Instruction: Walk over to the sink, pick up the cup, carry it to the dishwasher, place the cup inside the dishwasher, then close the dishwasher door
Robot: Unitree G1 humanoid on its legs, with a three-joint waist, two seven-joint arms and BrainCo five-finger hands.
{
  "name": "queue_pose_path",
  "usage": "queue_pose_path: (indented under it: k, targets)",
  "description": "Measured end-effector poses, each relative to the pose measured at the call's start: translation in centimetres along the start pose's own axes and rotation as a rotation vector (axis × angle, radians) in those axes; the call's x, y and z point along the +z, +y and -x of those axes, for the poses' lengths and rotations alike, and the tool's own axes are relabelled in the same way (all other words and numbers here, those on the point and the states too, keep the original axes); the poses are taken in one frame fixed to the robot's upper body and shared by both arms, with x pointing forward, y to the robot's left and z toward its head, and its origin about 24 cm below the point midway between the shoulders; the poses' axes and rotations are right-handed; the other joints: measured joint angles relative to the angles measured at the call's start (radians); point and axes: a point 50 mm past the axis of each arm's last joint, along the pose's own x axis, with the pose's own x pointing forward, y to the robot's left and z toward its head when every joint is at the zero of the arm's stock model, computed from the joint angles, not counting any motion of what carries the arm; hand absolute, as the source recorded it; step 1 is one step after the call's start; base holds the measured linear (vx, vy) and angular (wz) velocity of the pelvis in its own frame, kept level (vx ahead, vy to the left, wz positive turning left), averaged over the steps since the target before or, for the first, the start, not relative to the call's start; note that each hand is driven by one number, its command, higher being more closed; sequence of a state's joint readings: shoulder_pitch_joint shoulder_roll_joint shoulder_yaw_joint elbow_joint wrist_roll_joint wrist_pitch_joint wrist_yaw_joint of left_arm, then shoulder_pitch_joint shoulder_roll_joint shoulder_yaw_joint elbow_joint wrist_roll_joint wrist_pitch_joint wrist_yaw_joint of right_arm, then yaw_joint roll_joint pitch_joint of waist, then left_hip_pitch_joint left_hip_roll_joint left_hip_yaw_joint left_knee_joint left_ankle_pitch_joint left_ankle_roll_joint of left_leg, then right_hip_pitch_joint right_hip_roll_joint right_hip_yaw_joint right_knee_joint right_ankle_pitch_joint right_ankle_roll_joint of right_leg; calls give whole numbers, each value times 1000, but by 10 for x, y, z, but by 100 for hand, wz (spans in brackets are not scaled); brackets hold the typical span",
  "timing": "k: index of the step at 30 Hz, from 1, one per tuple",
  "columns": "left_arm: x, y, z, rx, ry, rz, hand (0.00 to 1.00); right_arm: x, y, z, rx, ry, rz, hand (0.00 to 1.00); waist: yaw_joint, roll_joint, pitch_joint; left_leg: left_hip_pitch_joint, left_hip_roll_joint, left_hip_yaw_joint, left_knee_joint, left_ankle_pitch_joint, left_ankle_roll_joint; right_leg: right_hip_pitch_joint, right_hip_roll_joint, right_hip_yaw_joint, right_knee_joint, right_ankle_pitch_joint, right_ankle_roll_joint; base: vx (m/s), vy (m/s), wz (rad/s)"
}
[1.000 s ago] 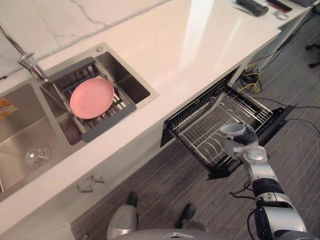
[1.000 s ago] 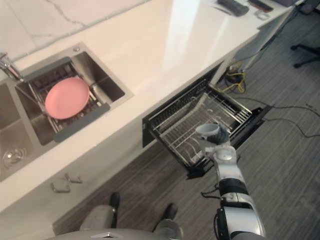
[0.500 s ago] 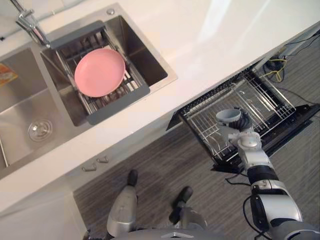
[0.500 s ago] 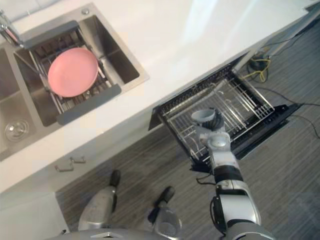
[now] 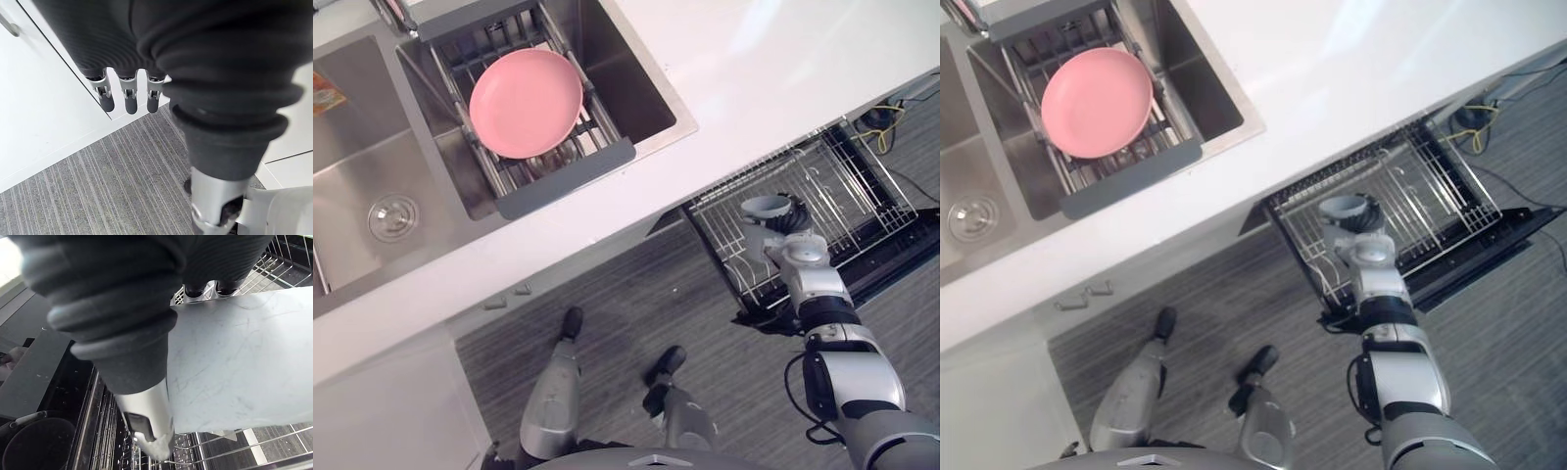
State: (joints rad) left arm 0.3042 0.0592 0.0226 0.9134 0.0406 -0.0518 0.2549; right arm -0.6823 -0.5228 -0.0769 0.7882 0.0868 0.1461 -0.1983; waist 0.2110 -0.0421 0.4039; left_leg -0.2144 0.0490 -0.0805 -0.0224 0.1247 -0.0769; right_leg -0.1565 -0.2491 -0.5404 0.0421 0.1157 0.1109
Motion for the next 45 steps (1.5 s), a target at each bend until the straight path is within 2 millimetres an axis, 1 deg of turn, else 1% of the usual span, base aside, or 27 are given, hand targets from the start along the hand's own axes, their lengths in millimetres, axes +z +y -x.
queue_pose_path:
  k: [3,6,9,11,12,16,19,22,24,26,30,32,36,38,40,42,43,44,45]
  targets:
    - [2,0,0,-2,-6,-4,0,10,-9,-6,-23,-3,10,100,-1,0,15,-17,-1,0,-2,9,1,-23,-4,4,11,0,0,-54,6,-1]
    - [3,-2,-1,-14,-15,-23,0,10,-11,-8,-15,21,42,100,-1,-1,17,-18,-2,1,-2,10,1,-25,-4,6,12,0,0,-33,-10,-1]
    - [4,-2,-1,-18,-21,-38,0,18,-16,-12,-12,25,65,100,-1,-1,19,-40,-1,3,-2,14,0,-53,-4,10,16,2,-2,-20,-9,-2]
    - [6,-2,-1,-19,-25,-37,0,22,-20,-15,-3,35,111,100,-2,0,28,-47,-1,1,-2,20,-1,-59,-4,9,16,4,-4,-15,-17,1]
    - [7,-2,-2,-20,-26,-35,0,22,-22,-16,-2,49,131,0,-2,0,30,-47,-1,1,-2,20,-1,-59,-4,9,16,4,-4,-28,-33,0]
    - [8,-2,-2,-27,-36,-52,0,22,-25,-18,12,68,165,0,-1,1,30,-50,-4,1,-2,20,-1,-62,-4,9,16,4,-4,-10,-5,0]
    - [8,-2,-2,-30,-42,-56,0,23,-32,-20,2,75,172,0,1,2,31,-58,-4,0,-2,22,-1,-73,-4,9,19,4,-4,-41,-26,0]
    - [12,-5,-2,-44,-59,-81,0,30,-37,-22,-16,45,167,0,5,16,42,-63,-4,-1,-2,24,0,-79,-6,10,24,4,-4,-45,-32,1]
    - [14,-6,-3,-47,-62,-85,0,35,-38,-23,-20,31,154,0,5,22,46,-64,-4,-1,-3,26,0,-80,-7,10,27,4,-4,-44,-30,0]
    - [14,-6,-3,-47,-65,-85,0,39,-37,-23,-19,16,116,0,5,24,47,-64,-3,0,-5,28,0,-82,-7,10,27,4,-4,-33,-37,0]
    - [14,-6,-3,-47,-70,-87,0,40,-37,-23,-17,8,64,0,2,24,47,-51,-3,1,-8,28,0,-71,-8,10,26,4,-4,-15,-38,-1]
    - [14,-6,-3,-46,-73,-96,0,39,-37,-23,-16,1,26,0,0,24,47,-14,-3,6,-21,29,1,-41,-8,13,19,4,-4,-12,-23,-6]
    - [14,-7,-3,-45,-76,-108,0,43,-38,-19,-17,-71,-68,0,-6,25,46,21,-4,17,-27,20,-11,-7,0,21,-2,6,-5,-23,-3,-9]
    - [13,-7,-2,-35,-71,-108,0,41,-34,-16,0,-104,-95,0,-11,23,42,28,-2,23,-28,19,-12,4,6,26,-20,14,-7,-12,-12,-9]
    - [10,-7,-2,-33,-56,-108,0,36,-26,-10,26,-124,-139,0,-23,22,35,47,-2,26,-29,19,-12,27,11,27,-39,23,-2,12,-16,-5]
    - [-2,-5,1,-24,-4,-101,0,11,-14,3,56,-107,-245,0,-41,15,-23,63,-3,28,-31,12,-11,53,17,25,-66,30,1,50,-20,-2]
    - [-6,-4,2,-22,8,-99,0,4,-11,6,61,-98,-271,0,-45,14,-40,68,-3,28,-31,9,-11,59,18,24,-70,30,1,92,-29,-3]
    - [-12,-3,4,-17,30,-95,0,-10,-6,15,63,-90,-316,0,-53,9,-73,79,-4,30,-31,1,-9,73,20,25,-81,31,2,83,-26,-5]
    - [-17,-1,5,-9,49,-84,0,-18,-4,23,59,-88,-349,0,-59,4,-96,89,-3,32,-30,-6,-10,87,23,25,-92,32,4,74,-26,-12]
